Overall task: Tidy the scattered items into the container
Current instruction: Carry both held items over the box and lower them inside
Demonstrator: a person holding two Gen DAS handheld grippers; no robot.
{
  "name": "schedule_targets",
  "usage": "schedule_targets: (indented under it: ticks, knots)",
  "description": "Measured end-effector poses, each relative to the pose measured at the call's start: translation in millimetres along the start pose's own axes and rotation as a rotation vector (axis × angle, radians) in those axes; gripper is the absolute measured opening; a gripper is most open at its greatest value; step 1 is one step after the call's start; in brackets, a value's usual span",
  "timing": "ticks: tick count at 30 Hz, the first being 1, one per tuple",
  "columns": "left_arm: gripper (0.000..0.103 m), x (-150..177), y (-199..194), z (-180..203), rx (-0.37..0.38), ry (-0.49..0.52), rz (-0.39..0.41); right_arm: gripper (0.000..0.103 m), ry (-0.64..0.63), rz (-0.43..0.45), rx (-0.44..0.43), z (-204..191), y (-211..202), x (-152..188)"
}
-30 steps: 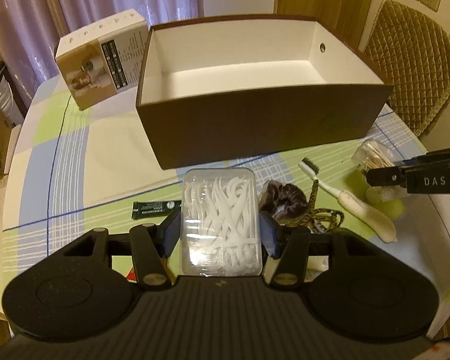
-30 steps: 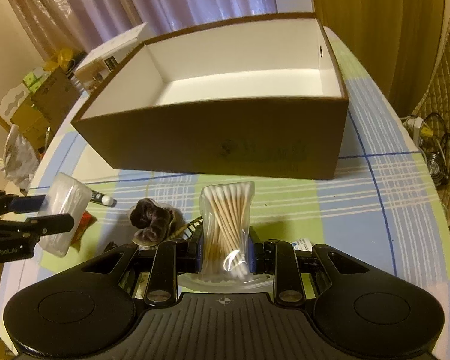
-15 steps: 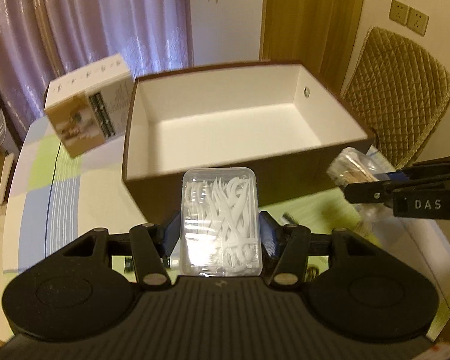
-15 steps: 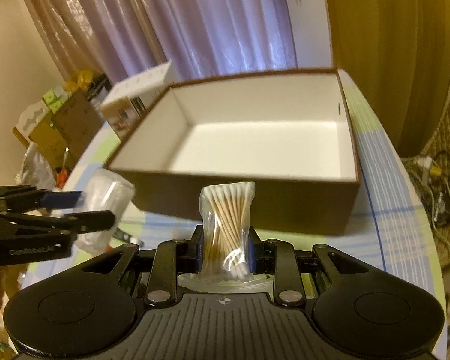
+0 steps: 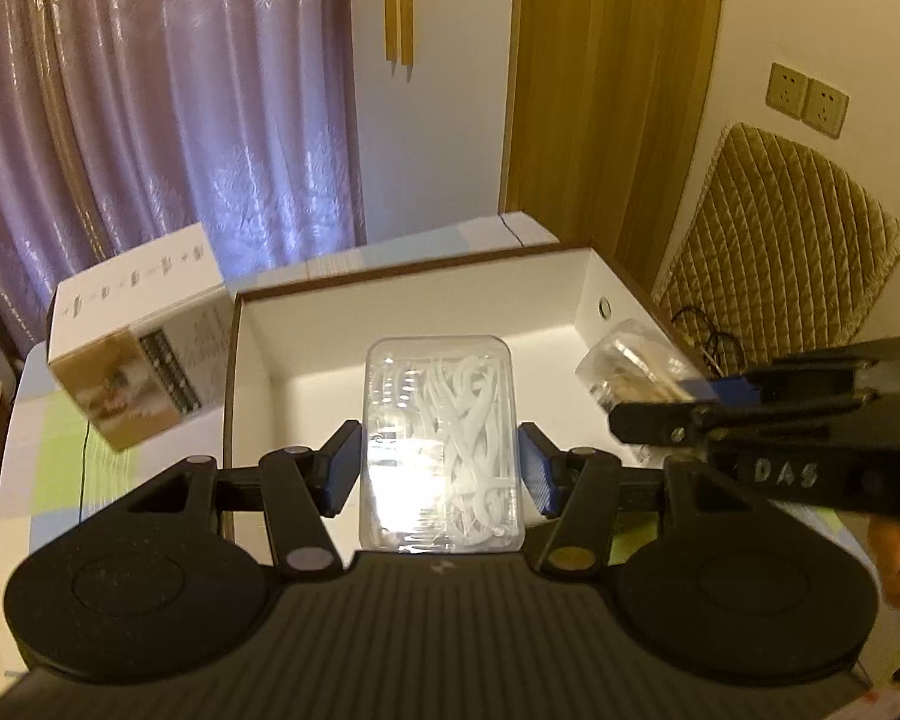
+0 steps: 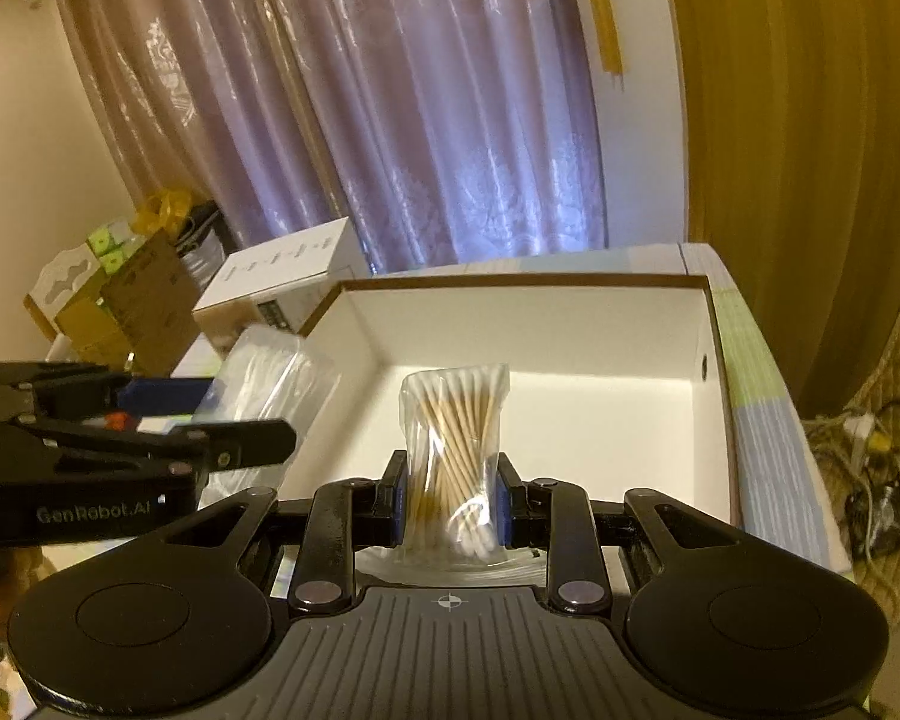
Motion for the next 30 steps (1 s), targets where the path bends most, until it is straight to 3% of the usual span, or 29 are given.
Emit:
schedule_targets:
  ticks: [6,17,30]
  knots:
    - [0.051,-12,30,-10,-0.019,-0.007,-0.022,0.024,0.014,-0.026,0.032,11,26,-5]
    - [0.051,-2,78,-25,-0.022,-0.021,-0.116,0.024,0.031,-0.089,0.078,33,57,-5]
    - [0.051,20,146,-28,-0.015,-0.047,-0.324,0.024,0.077,-0.268,0.141,59,106,15]
Point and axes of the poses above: each gripper's, at about its wrist camera, not at the fingertips, and y roughly the way its jaws point, z to its right, x to its underside, the point moved 4 cm from there along y, roughly the way its jaws point, and after that the axes turned 4 degrees about -x, right-handed, at the moved point
